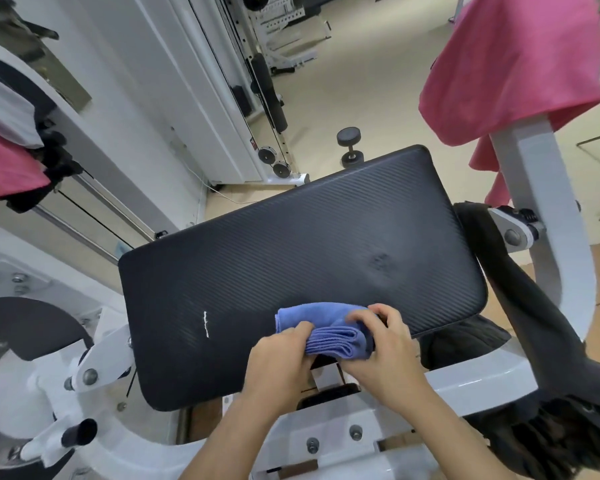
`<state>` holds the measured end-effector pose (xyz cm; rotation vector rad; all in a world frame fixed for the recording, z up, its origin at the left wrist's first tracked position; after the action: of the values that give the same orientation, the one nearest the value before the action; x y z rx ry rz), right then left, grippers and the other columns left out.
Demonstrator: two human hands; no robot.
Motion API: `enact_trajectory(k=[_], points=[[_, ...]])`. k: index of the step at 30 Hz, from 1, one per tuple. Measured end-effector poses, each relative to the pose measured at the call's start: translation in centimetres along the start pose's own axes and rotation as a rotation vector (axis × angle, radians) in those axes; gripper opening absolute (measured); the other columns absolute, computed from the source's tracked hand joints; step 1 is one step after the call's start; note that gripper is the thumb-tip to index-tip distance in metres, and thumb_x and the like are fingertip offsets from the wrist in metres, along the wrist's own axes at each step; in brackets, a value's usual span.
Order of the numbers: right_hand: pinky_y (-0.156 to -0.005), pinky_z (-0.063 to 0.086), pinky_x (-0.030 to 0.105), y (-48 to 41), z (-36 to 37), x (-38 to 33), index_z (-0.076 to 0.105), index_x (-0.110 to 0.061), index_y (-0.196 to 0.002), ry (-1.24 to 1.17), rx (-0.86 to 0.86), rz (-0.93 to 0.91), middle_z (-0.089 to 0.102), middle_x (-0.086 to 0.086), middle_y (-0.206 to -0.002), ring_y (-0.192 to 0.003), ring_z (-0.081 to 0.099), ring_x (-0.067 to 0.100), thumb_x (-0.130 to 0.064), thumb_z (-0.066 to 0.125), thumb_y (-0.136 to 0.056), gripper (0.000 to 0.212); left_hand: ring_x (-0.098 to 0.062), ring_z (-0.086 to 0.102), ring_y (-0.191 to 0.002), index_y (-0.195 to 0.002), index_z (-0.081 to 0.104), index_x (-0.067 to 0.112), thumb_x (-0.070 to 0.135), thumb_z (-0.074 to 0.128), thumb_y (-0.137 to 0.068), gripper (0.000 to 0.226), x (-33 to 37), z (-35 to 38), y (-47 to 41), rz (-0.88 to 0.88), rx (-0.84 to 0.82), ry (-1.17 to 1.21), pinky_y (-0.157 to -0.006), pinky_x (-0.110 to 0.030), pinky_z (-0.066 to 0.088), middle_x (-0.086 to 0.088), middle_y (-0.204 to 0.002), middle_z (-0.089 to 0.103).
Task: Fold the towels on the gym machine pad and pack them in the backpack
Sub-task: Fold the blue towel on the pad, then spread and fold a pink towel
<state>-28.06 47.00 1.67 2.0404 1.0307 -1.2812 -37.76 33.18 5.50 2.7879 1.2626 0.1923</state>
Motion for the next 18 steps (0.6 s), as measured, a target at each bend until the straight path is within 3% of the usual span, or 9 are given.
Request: enact_trajectory(k=[2,4,6,9,11,14,18], points=[[-0.074,0.049,0.012,-0.1,-0.3,-0.7,0.034,-0.044,-0.14,-0.328,-0.08,0.168,0.033,-0.013,-0.133,-0.11,0.058,0.01,-0.025,0.087,-0.067,0.092,-0.022,0.061,-0.064,-0.089,0.053,0.031,0.034,0.052,-0.089,0.004,0.6,-0.2,0.8,-0.193,-0.011,0.414,-0.063,-0.035,0.049,0.005,-0.066,0.064],[-0.079,0.054,0.019,0.4,-0.3,-1.9,0.019,-0.048,-0.146,-0.524,-0.189,0.272,0.037,-0.013,-0.139,-0.112,0.06,0.01,-0.03,0.088,-0.066,0.107,-0.016,0.055,-0.055,-0.073,0.052,0.029,0.027,0.059,-0.086,0.015,1.8,-0.9,2.1,-0.386,0.031,0.895,-0.056,-0.031,0.046,0.009,-0.054,0.057],[-0.087,0.054,0.027,1.8,0.1,-3.5,0.031,-0.045,-0.139,-0.515,-0.303,0.229,0.057,-0.013,-0.131,-0.109,0.063,0.006,-0.037,0.084,-0.064,0.093,-0.007,0.056,-0.058,-0.075,0.055,0.027,0.01,0.06,-0.09,0.023,3.2,-1.6,4.1,-0.396,0.059,1.127,-0.054,-0.016,0.044,0.013,-0.057,0.061],[-0.083,0.052,0.021,5.1,0.0,-6.1,0.051,-0.037,-0.124,-0.503,-0.314,0.093,0.068,-0.017,-0.113,-0.106,0.064,0.003,-0.018,0.079,-0.076,0.059,-0.005,0.071,-0.083,-0.106,0.062,0.022,-0.006,0.055,-0.092,0.032,4.3,-3.7,8.1,-0.335,0.039,1.386,-0.067,-0.013,0.051,0.013,-0.086,0.076],[-0.084,0.054,0.025,7.6,-0.5,-7.5,0.058,-0.031,-0.123,-0.588,-0.338,0.116,0.071,-0.01,-0.112,-0.105,0.066,0.009,-0.017,0.075,-0.08,0.048,-0.005,0.071,-0.089,-0.111,0.062,0.018,-0.004,0.053,-0.094,0.029,3.7,-4.6,10.9,-0.327,0.014,1.508,-0.07,-0.015,0.053,0.01,-0.092,0.076],[-0.089,0.055,0.038,11.5,-0.8,-9.3,0.063,-0.023,-0.122,-0.688,-0.358,0.173,0.072,0.005,-0.112,-0.105,0.069,0.022,-0.026,0.072,-0.078,0.045,-0.015,0.07,-0.1,-0.115,0.064,0.015,0.016,0.059,-0.094,0.021,2.7,-5.6,15.1,-0.241,-0.062,1.634,-0.078,-0.022,0.055,-0.002,-0.104,0.075],[-0.085,0.056,0.036,16.5,0.0,-11.8,0.062,-0.029,-0.12,-0.666,-0.3,0.163,0.073,-0.001,-0.11,-0.102,0.07,0.019,-0.024,0.074,-0.075,0.047,-0.014,0.066,-0.111,-0.127,0.055,0.03,0.015,0.051,-0.099,0.032,1.3,-6.4,19.8,-0.124,-0.04,1.611,-0.092,-0.03,0.052,0.006,-0.116,0.071]])
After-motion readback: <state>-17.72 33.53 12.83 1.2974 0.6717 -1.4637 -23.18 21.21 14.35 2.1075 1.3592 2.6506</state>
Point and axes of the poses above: each hand's wrist, its own y-axis away from the middle knuckle, its own z-axis out of the palm, x = y × z, the point moved 2 cm from there along -y, towards the middle knuckle
